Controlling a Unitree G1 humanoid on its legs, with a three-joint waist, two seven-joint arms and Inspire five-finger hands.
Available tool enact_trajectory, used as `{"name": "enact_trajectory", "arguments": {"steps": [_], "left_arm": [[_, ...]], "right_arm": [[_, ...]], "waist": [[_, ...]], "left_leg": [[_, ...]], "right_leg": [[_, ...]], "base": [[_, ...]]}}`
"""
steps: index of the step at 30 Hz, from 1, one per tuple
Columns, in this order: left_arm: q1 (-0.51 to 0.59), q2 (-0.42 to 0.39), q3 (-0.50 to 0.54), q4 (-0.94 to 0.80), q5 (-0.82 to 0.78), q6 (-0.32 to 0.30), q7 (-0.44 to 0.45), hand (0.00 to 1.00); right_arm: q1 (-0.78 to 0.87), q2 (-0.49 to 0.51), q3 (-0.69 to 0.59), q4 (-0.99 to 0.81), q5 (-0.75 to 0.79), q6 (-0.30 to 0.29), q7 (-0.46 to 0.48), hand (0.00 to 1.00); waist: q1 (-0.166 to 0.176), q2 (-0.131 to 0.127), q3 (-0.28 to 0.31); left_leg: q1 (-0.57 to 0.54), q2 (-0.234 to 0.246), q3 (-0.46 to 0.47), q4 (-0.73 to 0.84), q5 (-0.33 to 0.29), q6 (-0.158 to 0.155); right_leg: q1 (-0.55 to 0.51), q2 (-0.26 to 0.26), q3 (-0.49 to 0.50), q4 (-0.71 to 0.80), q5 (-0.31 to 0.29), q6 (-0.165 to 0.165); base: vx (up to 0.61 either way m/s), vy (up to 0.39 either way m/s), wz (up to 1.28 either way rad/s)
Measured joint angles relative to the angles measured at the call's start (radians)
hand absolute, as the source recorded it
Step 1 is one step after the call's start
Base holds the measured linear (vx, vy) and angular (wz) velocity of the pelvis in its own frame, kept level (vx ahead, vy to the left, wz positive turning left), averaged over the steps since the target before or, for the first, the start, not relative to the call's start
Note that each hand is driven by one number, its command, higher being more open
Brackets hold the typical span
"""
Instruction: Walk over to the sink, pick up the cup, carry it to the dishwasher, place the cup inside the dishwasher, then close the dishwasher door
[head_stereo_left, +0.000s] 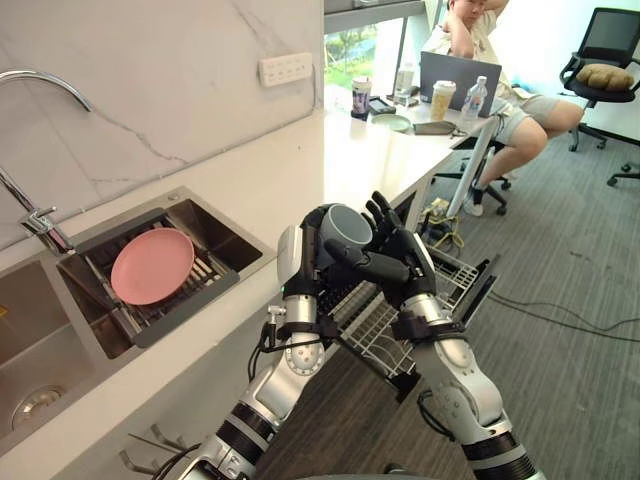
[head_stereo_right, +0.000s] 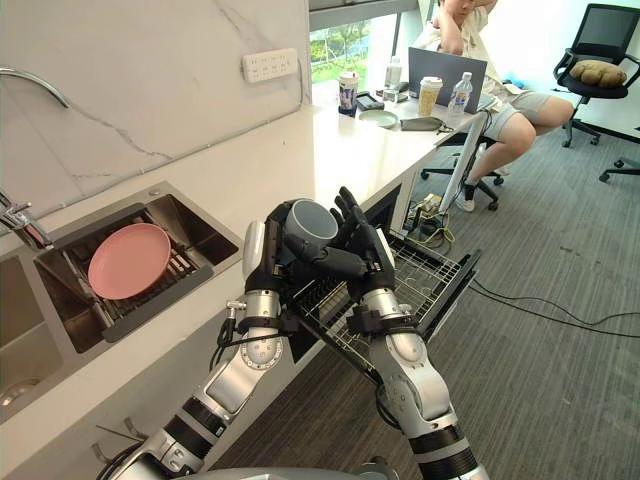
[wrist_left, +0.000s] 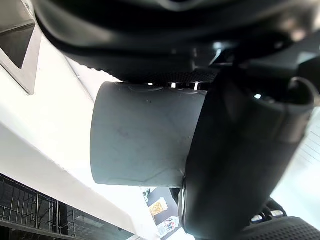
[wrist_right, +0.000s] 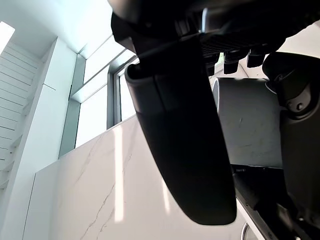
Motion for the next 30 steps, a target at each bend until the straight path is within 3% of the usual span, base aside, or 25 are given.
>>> {"name": "enact_trajectory", "arguments": {"steps": [17,18,24,30], "left_arm": [[-0.029,0.001,-0.018,0.0,-0.002,0.021,0.036,0.0],[-0.029,0.001,-0.019,0.0,-0.002,0.021,0.039,0.0],[-0.03,0.029,-0.044,0.003,-0.003,0.023,0.04,0.0],[-0.032,0.036,-0.055,0.008,-0.004,0.025,0.04,0.0]], "right_arm": [[-0.061,-0.005,0.031,0.072,0.004,0.028,-0.035,1.0],[-0.065,-0.005,0.036,0.084,0.034,0.028,-0.037,0.0],[-0.073,-0.004,0.04,0.128,0.07,0.009,-0.033,0.0],[-0.079,-0.004,0.05,0.173,0.057,-0.05,-0.04,0.0]], "waist": [[0.001,0.0,-0.023],[0.0,-0.001,-0.023],[0.006,-0.003,-0.024],[0.024,-0.008,-0.025]], "left_leg": [[-0.004,0.0,-0.017,0.0,0.008,0.0],[-0.006,0.001,-0.021,0.0,0.008,0.0],[-0.015,0.004,-0.046,0.001,0.009,-0.001],[-0.014,0.007,-0.064,0.001,0.007,-0.003]], "right_leg": [[0.008,-0.002,-0.016,-0.003,0.0,0.0],[0.011,-0.002,-0.017,-0.007,0.0,0.0],[0.027,0.001,-0.039,-0.027,0.002,-0.002],[0.036,0.008,-0.04,-0.039,0.004,-0.002]], "base": [[0.0,-0.001,0.02],[0.01,-0.001,0.08],[0.01,-0.008,0.12],[0.0,0.0,0.0]]}}
